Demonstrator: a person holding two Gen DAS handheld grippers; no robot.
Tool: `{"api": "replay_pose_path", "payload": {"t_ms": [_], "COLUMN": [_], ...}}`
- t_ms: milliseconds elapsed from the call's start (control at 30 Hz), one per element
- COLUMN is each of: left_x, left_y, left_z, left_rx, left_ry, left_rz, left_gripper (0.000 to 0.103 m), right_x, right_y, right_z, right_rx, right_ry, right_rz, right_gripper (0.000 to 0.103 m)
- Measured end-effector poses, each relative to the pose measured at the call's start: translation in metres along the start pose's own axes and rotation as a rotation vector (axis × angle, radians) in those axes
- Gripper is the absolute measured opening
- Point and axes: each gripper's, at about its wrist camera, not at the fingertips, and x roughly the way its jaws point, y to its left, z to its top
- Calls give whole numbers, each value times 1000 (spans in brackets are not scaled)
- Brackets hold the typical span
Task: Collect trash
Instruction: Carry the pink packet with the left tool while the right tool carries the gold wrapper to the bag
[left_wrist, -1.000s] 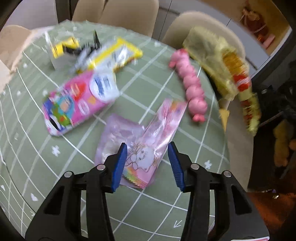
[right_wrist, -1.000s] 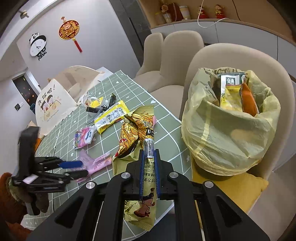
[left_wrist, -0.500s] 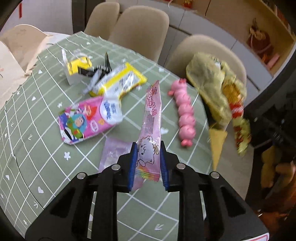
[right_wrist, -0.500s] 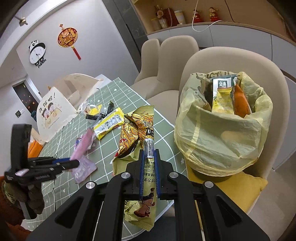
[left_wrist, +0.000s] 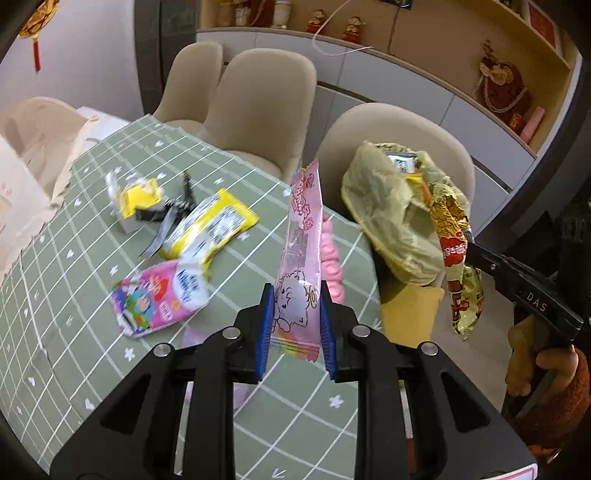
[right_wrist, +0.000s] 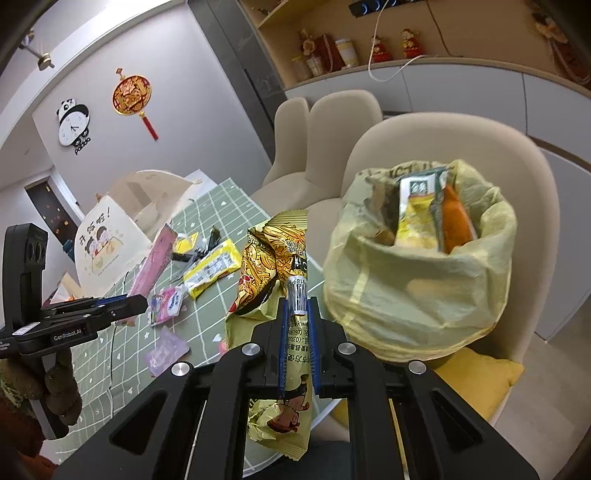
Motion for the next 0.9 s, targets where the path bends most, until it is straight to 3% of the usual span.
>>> {"api": "replay_pose_path", "payload": {"t_ms": [300,533,667,900], "left_x": [-1,2,34,118], "left_y": [-37,-72,-98,-135], "left_z": [48,111,135,151], "left_rx": [32,19,53,43], "left_ry": [-93,-217,-202,-76], "left_rz": [-97,-239,-282,-312], "left_gripper": [22,22,22,16], "right_x": [-28,-63,-68,-56], "right_y": [-21,-50,-71,-105], "right_z": [36,87,104,116], "right_rx": [-19,-47,-24,19], "right_ry": [-90,-205,-213,-162], "right_rz": [-51,-192,-257,-318], "right_gripper": [11,11,11,11]}}
